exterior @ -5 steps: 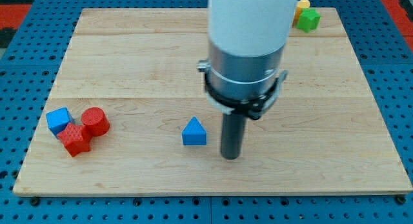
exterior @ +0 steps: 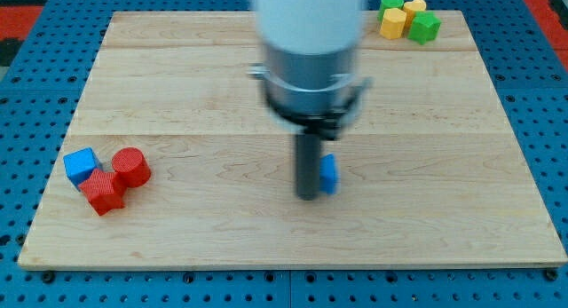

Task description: Push the blue triangle towards the bottom right

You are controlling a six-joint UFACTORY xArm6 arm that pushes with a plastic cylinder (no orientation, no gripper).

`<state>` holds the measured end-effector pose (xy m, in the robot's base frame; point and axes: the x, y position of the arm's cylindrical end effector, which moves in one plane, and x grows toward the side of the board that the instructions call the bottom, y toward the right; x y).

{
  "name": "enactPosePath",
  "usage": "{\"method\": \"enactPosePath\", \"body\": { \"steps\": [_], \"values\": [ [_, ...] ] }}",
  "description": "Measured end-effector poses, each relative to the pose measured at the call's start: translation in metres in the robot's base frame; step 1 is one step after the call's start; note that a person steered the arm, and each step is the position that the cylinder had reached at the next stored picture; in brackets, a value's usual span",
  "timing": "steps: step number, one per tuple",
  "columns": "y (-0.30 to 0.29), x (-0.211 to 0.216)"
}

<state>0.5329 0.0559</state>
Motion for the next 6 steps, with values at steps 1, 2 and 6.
{"method": "enactPosePath", "body": {
  "steps": [1,2,6],
  "values": [
    [0.022,0.000],
    [-0.037,-0.002],
    [0.068,-0.039]
  ]
}}
